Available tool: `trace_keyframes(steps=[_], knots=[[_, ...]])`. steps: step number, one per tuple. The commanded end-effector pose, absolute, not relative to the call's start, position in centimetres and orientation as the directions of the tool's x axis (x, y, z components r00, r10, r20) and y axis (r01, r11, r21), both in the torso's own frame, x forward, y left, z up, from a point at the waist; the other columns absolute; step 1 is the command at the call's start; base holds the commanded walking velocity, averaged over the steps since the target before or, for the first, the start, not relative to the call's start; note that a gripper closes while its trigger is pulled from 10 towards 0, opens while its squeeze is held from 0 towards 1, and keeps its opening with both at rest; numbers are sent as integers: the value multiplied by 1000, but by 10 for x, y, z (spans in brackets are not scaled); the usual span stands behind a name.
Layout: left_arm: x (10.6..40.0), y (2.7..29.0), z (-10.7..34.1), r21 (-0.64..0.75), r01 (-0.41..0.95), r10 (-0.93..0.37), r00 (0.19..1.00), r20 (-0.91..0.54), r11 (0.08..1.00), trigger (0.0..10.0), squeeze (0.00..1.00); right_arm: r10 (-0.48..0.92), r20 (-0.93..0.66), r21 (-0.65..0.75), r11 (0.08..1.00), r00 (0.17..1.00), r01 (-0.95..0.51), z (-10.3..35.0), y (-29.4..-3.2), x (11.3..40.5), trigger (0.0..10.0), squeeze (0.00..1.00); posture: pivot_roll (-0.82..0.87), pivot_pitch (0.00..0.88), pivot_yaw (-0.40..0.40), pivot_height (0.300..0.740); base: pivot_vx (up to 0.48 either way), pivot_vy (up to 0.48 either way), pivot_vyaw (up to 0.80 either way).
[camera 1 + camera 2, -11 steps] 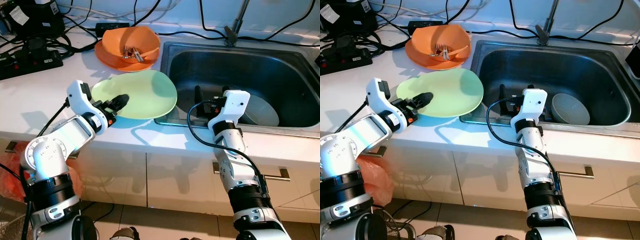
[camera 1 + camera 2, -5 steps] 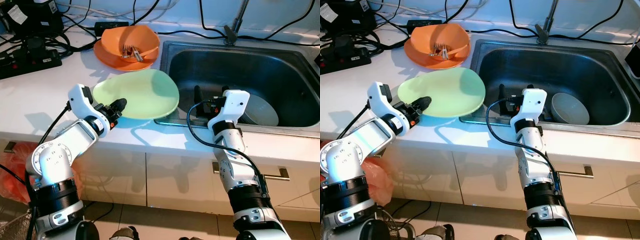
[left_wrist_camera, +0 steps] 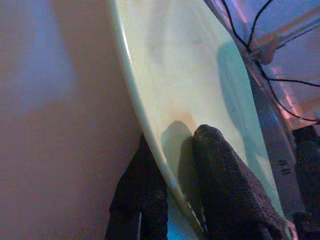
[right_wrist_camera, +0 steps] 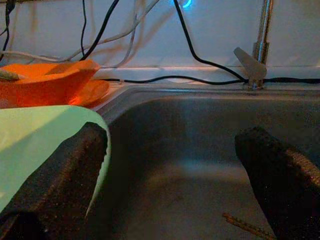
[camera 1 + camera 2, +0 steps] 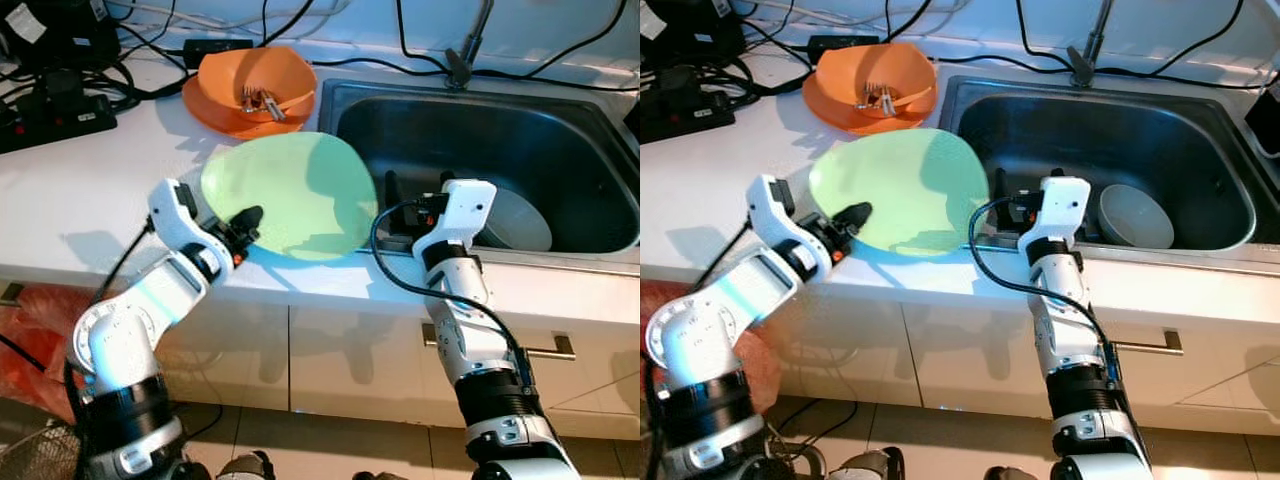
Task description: Kitchen organization
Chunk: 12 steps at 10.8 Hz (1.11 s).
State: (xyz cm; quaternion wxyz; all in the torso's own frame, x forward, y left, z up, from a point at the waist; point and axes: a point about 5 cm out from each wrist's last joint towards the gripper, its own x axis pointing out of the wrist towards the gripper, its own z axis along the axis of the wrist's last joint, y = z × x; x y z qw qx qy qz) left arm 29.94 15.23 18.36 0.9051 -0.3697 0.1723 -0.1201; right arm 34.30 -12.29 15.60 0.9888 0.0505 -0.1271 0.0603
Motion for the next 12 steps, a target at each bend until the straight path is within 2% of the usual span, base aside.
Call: trace_keyframes(steps=[1, 4, 5, 7, 8, 9, 12], knots=[[292, 147, 157, -683, 2, -356, 854, -378, 730, 0, 0, 97, 238, 89, 989, 966, -122, 153, -128, 343, 10000, 0, 65, 131, -23, 740, 0, 0, 0], [291, 138, 159, -687, 33, -378, 853, -359, 726, 0, 0, 84, 238, 82, 991, 968, -106, 155, -134, 345, 10000, 0, 70, 127, -33, 740, 0, 0, 0], [292, 133, 162, -658, 65, -375, 862, -342, 750, 0, 0, 68, 245, 81, 993, 967, -90, 156, -137, 347, 10000, 0, 69, 122, -35, 740, 0, 0, 0], [293, 124, 168, -638, 123, -395, 868, -302, 760, 10000, 0, 47, 256, 80, 994, 966, -69, 159, -141, 348, 10000, 0, 69, 111, -38, 740, 0, 0, 0], [293, 121, 170, -619, 151, -406, 865, -294, 771, 10000, 0, 34, 262, 78, 995, 964, -57, 161, -144, 349, 10000, 0, 69, 111, -38, 740, 0, 0, 0], [295, 113, 177, -572, 206, -417, 870, -265, 794, 10000, 0, -46, 306, 85, 996, 951, 20, 174, -165, 353, 10000, 0, 64, 104, -42, 740, 0, 0, 0], [297, 102, 180, -555, 262, -442, 870, -218, 789, 10000, 0, -129, 380, 127, 988, 916, 86, 204, -192, 357, 10000, 0, 61, 105, -47, 740, 0, 0, 0]])
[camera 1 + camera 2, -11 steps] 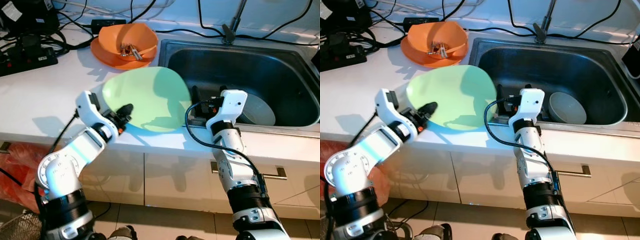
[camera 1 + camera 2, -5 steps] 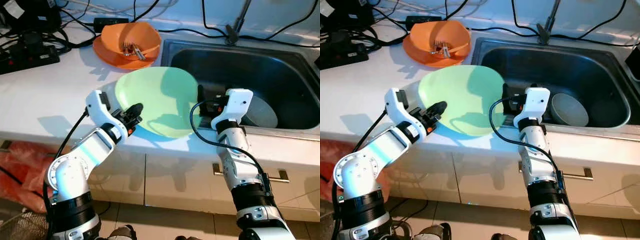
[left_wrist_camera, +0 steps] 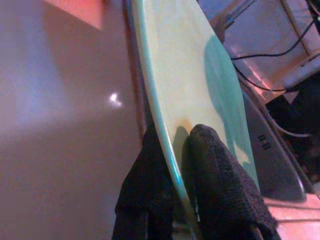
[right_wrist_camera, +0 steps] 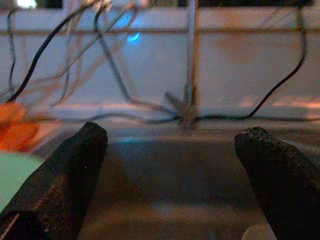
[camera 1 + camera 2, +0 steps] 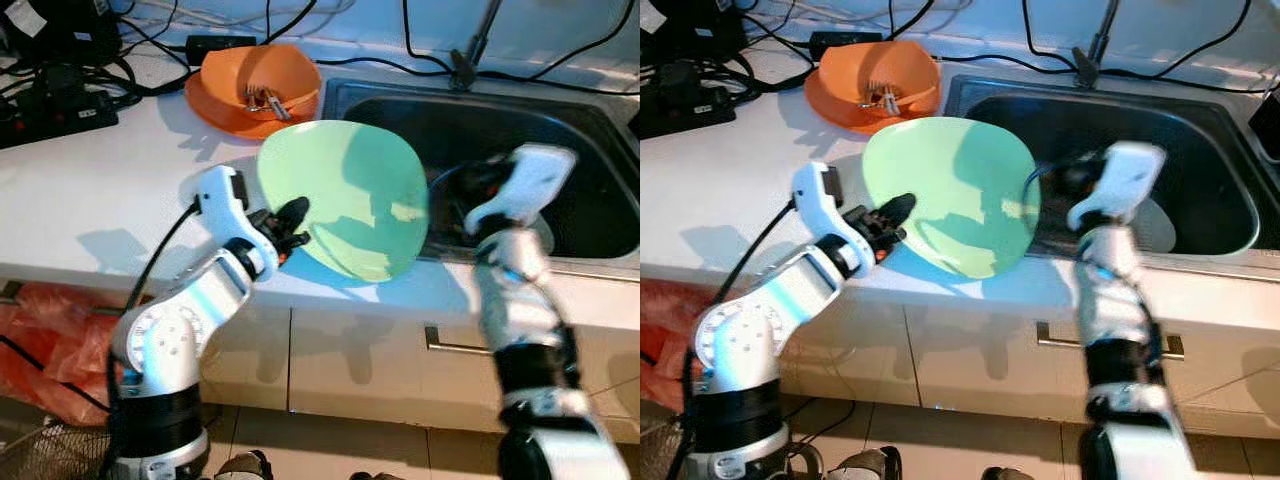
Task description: Kitchen organization
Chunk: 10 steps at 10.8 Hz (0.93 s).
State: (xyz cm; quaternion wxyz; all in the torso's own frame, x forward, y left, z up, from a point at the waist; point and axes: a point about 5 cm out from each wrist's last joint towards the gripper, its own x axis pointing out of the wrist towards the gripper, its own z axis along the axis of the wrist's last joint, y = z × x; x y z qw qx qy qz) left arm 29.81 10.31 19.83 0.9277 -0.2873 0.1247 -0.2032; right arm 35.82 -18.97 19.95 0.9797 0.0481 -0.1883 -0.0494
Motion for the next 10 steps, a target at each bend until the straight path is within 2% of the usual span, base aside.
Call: trace_keyframes(steps=[1, 3, 4, 5, 7, 10], knots=[[297, 99, 182, -553, 273, -446, 872, -204, 787, 10000, 0, -137, 396, 129, 987, 908, 93, 211, -196, 358, 10000, 0, 61, 105, -47, 740, 0, 0, 0], [299, 86, 205, -455, 404, -489, 868, -83, 794, 10000, 0, -162, 391, 171, 980, 906, 101, 211, -200, 359, 10000, 0, 70, 103, -52, 740, 0, 0, 0], [301, 68, 241, -369, 526, -525, 844, 115, 766, 10000, 0, -173, 378, 208, 973, 910, 98, 210, -200, 361, 10000, 0, 68, 96, -49, 740, 0, 0, 0], [303, 63, 251, -314, 552, -523, 834, 177, 773, 10000, 0, -174, 379, 212, 972, 909, 98, 212, -201, 361, 10000, 0, 68, 96, -49, 740, 0, 0, 0], [306, 57, 265, -277, 571, -513, 819, 256, 773, 10000, 0, -166, 385, 215, 973, 908, 87, 213, -202, 361, 10000, 0, 60, 90, -42, 740, 0, 0, 0], [322, 65, 288, -216, 499, -400, 835, 378, 839, 10000, 0, -192, 378, 263, 960, 906, 94, 212, -207, 360, 10000, 0, 63, 90, -42, 740, 0, 0, 0]])
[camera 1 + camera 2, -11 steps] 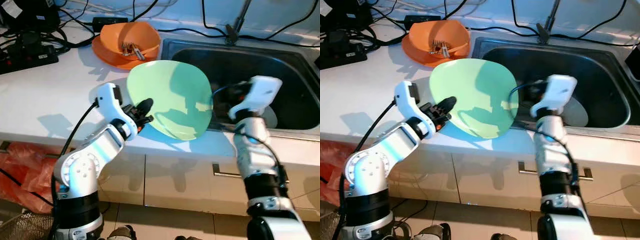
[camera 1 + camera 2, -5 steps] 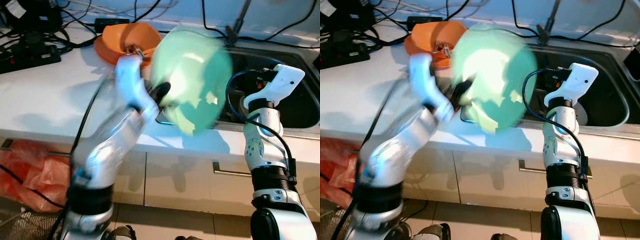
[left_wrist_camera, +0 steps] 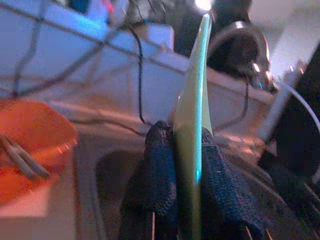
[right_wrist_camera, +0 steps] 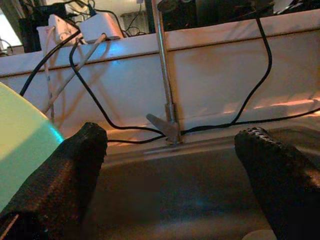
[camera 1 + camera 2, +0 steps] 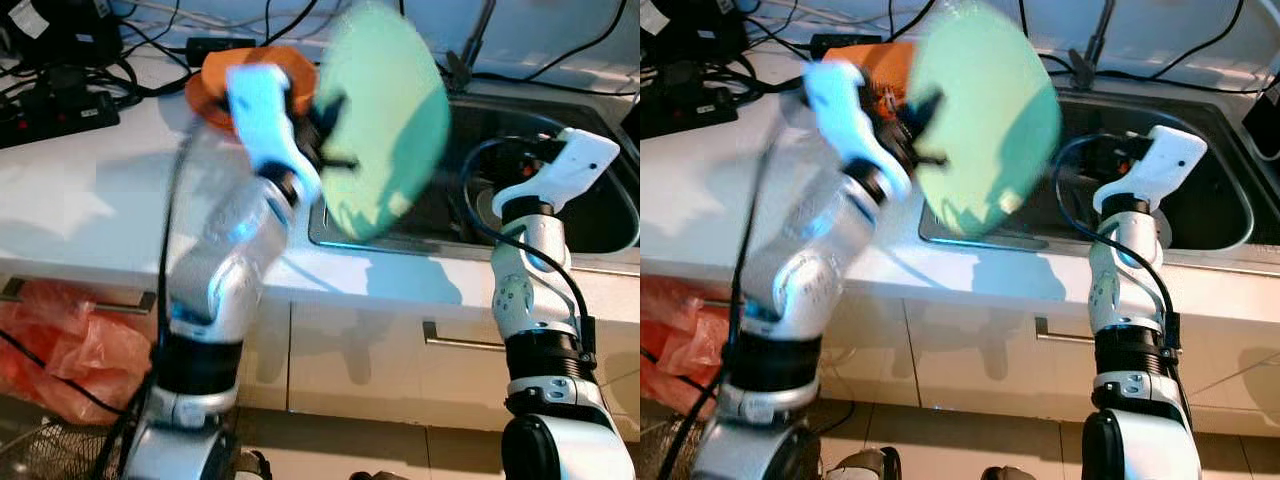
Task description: Kitchen organization
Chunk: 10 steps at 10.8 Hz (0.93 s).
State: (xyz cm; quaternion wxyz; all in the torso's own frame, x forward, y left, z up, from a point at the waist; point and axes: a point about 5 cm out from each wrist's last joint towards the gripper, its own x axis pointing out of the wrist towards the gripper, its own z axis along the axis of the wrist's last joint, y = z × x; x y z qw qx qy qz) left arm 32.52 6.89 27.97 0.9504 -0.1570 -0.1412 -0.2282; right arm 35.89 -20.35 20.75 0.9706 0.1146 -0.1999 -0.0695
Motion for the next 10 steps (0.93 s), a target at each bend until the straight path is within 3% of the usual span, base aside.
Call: trace_keyframes(steps=[1, 3, 7, 9, 10], knots=[[324, 72, 296, -229, 473, -349, 835, 426, 851, 10000, 0, -193, 372, 279, 956, 908, 89, 211, -207, 360, 10000, 0, 58, 92, -41, 740, 0, 0, 0], [329, 82, 302, -304, 438, -260, 837, 482, 846, 10000, 0, -180, 367, 280, 957, 913, 77, 209, -203, 359, 10000, 0, 58, 95, -40, 740, 0, 0, 0], [332, 87, 302, -336, 427, -221, 833, 506, 839, 10000, 0, 17, 362, 414, 893, 932, -177, 208, -168, 360, 10000, 0, 58, 103, -39, 740, 0, 0, 0], [331, 88, 304, -339, 441, -224, 824, 521, 831, 10000, 0, 82, 361, 548, 787, 929, -282, 208, -158, 357, 10000, 0, 57, 99, -37, 740, 0, 0, 0], [330, 88, 304, -338, 445, -228, 822, 522, 829, 10000, 0, 99, 377, 698, 623, 921, -353, 211, -156, 356, 10000, 0, 54, 95, -36, 740, 0, 0, 0]])
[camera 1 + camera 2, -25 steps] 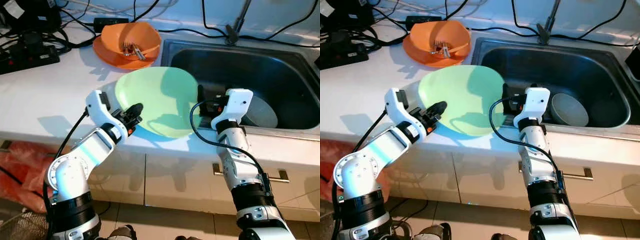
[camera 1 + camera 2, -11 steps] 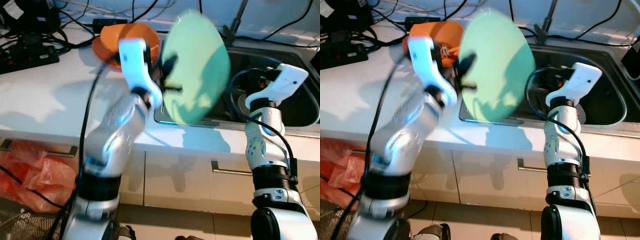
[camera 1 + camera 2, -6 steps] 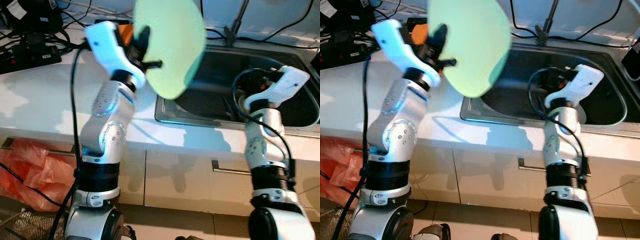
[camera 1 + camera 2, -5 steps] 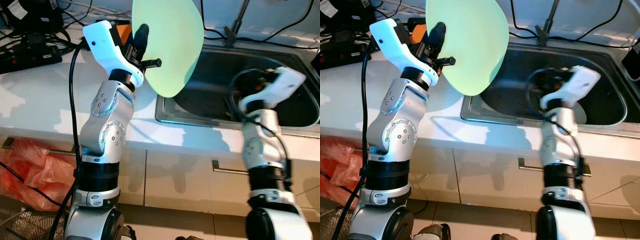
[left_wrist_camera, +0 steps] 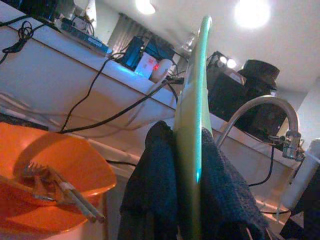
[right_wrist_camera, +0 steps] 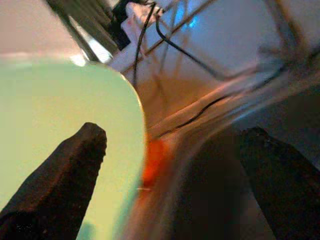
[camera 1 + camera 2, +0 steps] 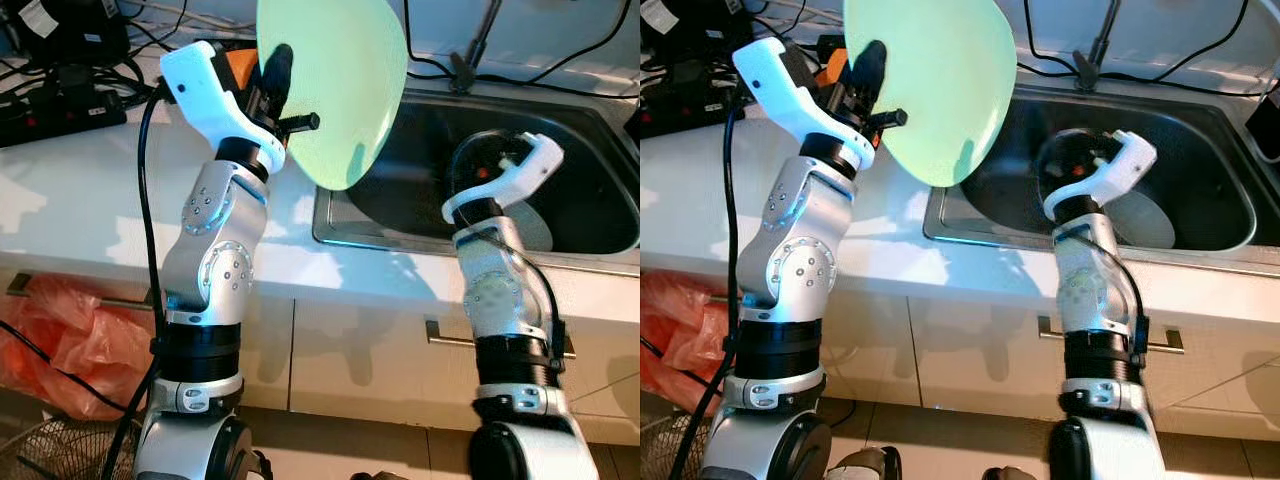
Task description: Kitchen organization
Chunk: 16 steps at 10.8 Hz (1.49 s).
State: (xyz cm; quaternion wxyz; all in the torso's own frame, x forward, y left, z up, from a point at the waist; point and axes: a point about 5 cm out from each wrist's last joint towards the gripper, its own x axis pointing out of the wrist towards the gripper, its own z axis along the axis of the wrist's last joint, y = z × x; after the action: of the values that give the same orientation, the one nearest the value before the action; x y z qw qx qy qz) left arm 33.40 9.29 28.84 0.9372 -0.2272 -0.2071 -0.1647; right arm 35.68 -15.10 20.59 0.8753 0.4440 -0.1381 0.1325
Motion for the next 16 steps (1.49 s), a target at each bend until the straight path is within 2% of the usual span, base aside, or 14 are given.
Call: trace_keyframes(steps=[1, 3, 5, 7, 10, 16], knots=[[330, 89, 303, -342, 447, -226, 820, 526, 826, 10000, 0, 93, 392, 782, 491, 915, -384, 211, -159, 355, 10000, 0, 52, 92, -36, 740, 0, 0, 0], [331, 96, 306, -388, 450, -200, 820, 536, 804, 10000, 0, 110, 410, 799, 435, 905, -415, 209, -159, 352, 10000, 0, 55, 87, -35, 740, 0, 0, 0], [341, 113, 299, -526, 487, -193, 834, 516, 697, 10000, 0, 102, 443, 847, 276, 891, -453, 208, -157, 349, 10000, 0, 59, 77, -27, 740, 0, 0, 0], [342, 113, 295, -616, 525, -205, 833, 514, 588, 10000, 0, 129, 432, 851, 269, 892, -451, 202, -151, 349, 10000, 0, 64, 89, -29, 740, 0, 0, 0], [338, 97, 286, -617, 580, -313, 812, 493, 533, 10000, 0, 164, 454, 846, 230, 876, -482, 204, -142, 346, 10000, 0, 63, 96, -29, 740, 0, 0, 0], [334, 86, 286, -614, 613, -372, 790, 487, 498, 10000, 0, 189, 475, 829, 229, 859, -510, 208, -135, 342, 10000, 0, 58, 111, -31, 740, 0, 0, 0]])
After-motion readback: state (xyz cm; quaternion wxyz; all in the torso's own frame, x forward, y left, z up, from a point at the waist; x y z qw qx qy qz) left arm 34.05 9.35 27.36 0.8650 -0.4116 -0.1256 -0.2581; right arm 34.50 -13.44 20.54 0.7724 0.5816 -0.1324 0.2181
